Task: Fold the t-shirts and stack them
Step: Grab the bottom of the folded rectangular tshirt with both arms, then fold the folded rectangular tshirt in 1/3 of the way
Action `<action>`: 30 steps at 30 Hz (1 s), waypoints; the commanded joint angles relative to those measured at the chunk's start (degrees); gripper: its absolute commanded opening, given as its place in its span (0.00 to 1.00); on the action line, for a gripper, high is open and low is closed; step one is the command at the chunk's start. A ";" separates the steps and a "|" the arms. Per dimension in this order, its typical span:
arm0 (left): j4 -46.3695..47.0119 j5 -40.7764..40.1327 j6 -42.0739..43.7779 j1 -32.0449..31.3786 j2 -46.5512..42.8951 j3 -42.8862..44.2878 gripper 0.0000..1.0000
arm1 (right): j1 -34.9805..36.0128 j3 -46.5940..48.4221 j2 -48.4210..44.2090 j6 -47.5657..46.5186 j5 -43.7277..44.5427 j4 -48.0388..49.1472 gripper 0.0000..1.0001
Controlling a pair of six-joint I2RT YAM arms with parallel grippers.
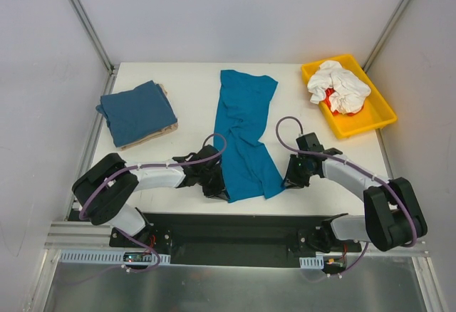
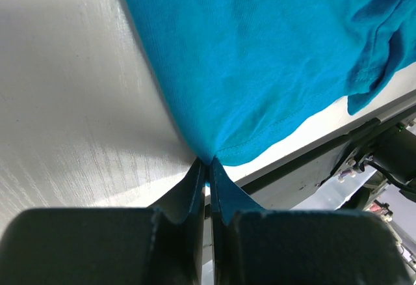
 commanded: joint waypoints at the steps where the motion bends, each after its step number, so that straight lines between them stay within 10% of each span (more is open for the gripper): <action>1: -1.58 -1.23 -0.17 -0.55 -1.24 -0.92 0.00 | -0.16 -0.92 0.56 -0.41 -1.19 0.76 0.19; 3: -1.67 -1.23 -0.26 -0.55 -1.59 -1.27 0.00 | -0.16 -2.07 -0.40 -0.32 -1.72 0.58 0.01; 20: -10.02 1.93 -0.17 -4.68 -17.67 -7.25 0.00 | 16.80 -14.11 -35.45 20.50 -6.12 -12.94 0.01; 30: -15.02 -4.83 4.31 -4.25 -21.47 -0.40 0.00 | 17.59 0.44 -31.18 13.14 6.61 -13.74 0.01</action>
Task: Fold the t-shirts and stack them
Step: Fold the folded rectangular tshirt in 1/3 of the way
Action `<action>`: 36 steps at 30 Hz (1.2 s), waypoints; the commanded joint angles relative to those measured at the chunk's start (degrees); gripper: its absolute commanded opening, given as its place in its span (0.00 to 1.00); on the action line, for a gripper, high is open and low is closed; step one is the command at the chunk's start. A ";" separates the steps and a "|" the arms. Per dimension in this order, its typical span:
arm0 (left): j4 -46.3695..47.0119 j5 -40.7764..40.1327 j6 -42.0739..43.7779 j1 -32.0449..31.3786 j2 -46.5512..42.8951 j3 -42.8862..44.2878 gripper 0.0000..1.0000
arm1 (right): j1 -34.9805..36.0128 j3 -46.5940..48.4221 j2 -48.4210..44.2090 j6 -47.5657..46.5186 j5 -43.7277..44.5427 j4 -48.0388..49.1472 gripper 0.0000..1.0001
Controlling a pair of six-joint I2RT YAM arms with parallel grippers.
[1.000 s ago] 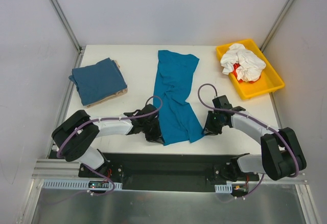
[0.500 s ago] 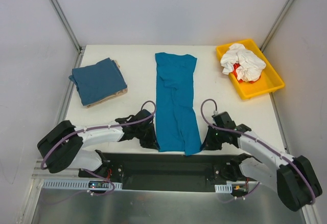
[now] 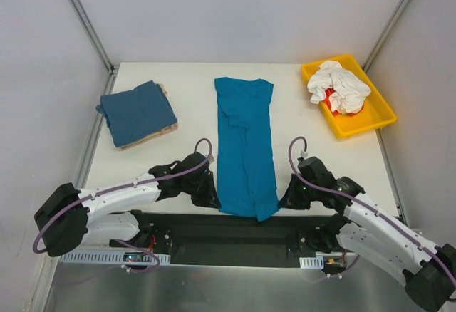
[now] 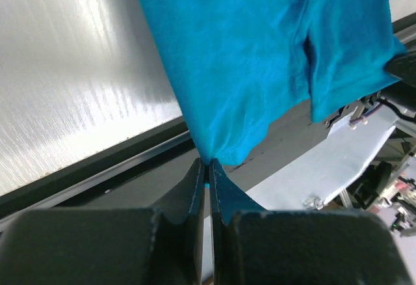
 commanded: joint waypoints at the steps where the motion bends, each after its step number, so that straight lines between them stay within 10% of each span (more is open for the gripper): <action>1: -3.31 -4.46 4.48 0.10 0.96 6.10 0.00 | 0.26 12.34 6.07 -4.97 10.13 -1.32 0.01; 36: -5.60 6.17 22.86 27.88 39.64 46.53 0.00 | -17.14 61.39 60.92 -26.07 5.94 5.52 0.01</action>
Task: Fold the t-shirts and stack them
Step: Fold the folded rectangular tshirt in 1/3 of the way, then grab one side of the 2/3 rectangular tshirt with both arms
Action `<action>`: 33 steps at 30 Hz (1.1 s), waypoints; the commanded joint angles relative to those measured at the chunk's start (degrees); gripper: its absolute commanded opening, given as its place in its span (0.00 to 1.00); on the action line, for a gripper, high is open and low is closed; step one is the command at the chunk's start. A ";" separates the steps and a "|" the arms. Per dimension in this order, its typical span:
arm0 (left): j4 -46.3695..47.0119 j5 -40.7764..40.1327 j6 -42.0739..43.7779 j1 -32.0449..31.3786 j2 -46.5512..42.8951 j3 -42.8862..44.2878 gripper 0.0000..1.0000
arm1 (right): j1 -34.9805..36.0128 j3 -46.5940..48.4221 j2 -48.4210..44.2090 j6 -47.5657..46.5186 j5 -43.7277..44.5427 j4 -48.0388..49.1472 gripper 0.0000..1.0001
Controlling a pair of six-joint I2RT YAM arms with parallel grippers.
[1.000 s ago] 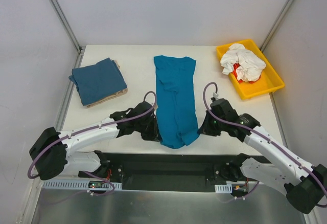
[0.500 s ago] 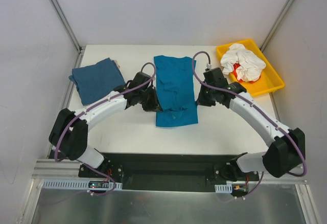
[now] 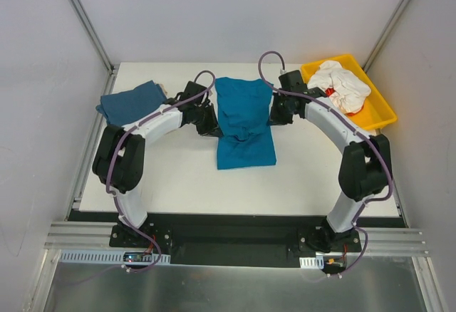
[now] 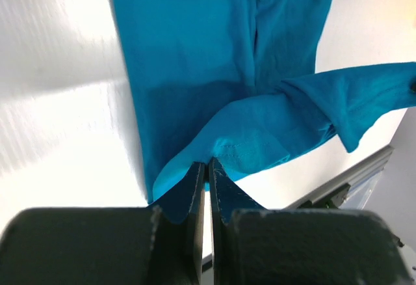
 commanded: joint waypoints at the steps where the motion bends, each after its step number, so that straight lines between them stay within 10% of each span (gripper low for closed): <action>1: -0.48 1.98 2.65 1.41 3.09 4.37 0.00 | -1.14 5.25 3.43 -1.70 -1.27 1.02 0.01; 12: -0.49 2.06 3.70 2.82 10.92 10.35 0.10 | -2.11 7.01 9.75 -0.56 3.83 1.20 0.07; 21: -0.49 0.93 3.35 3.17 8.12 8.60 0.99 | -2.81 9.03 10.21 -1.79 2.32 -0.55 0.89; 33: -0.31 0.83 0.36 0.19 -2.87 -6.86 0.99 | -2.72 -13.53 -4.46 2.69 -2.05 2.42 0.96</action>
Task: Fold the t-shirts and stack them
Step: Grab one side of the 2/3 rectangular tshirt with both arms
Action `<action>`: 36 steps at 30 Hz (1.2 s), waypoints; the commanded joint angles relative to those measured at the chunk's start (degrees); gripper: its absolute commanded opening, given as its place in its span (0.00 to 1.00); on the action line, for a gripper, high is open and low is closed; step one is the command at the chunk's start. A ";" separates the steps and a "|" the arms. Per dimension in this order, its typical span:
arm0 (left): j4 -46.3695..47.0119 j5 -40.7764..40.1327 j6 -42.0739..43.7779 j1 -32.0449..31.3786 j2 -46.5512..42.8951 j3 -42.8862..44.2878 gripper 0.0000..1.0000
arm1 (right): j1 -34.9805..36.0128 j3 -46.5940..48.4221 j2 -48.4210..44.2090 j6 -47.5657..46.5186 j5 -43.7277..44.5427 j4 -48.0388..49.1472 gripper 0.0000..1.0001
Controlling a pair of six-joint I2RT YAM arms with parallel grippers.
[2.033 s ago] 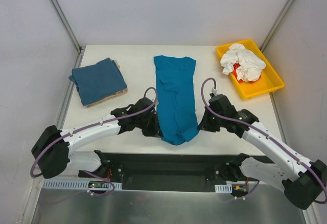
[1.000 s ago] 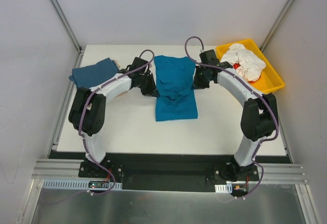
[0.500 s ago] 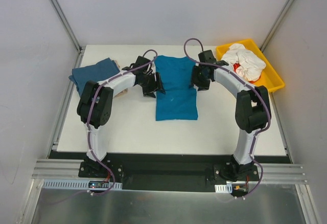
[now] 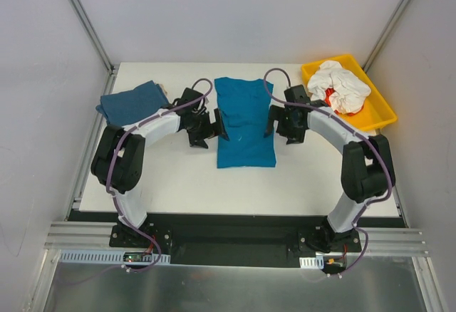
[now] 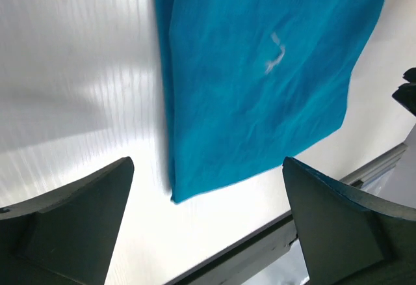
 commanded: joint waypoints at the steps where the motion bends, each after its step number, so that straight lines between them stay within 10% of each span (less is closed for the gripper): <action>1: -0.51 -0.56 -2.00 -2.81 -6.54 -6.45 0.99 | -0.04 -9.74 -8.47 3.10 -3.35 1.40 0.96; 12: 3.89 -3.47 -6.13 -5.45 -7.01 -15.78 0.76 | 0.05 -25.14 -15.95 4.96 -9.95 5.62 0.97; 17: 4.68 -2.50 -6.40 -5.72 -3.92 -14.55 0.56 | -0.12 -25.15 -16.22 4.78 -9.68 6.15 0.69; 27: 5.47 -2.67 -4.82 -6.42 -1.64 -13.15 0.00 | -0.04 -23.74 -11.04 4.25 -11.18 7.73 0.44; 32: 5.38 -2.24 -3.50 -6.42 -0.49 -11.56 0.00 | 0.05 -22.16 -7.17 4.17 -13.46 9.31 0.37; 36: 5.56 -2.76 -3.41 -6.77 -3.03 -12.96 0.00 | -0.04 -24.08 -7.07 5.13 -16.18 11.59 0.07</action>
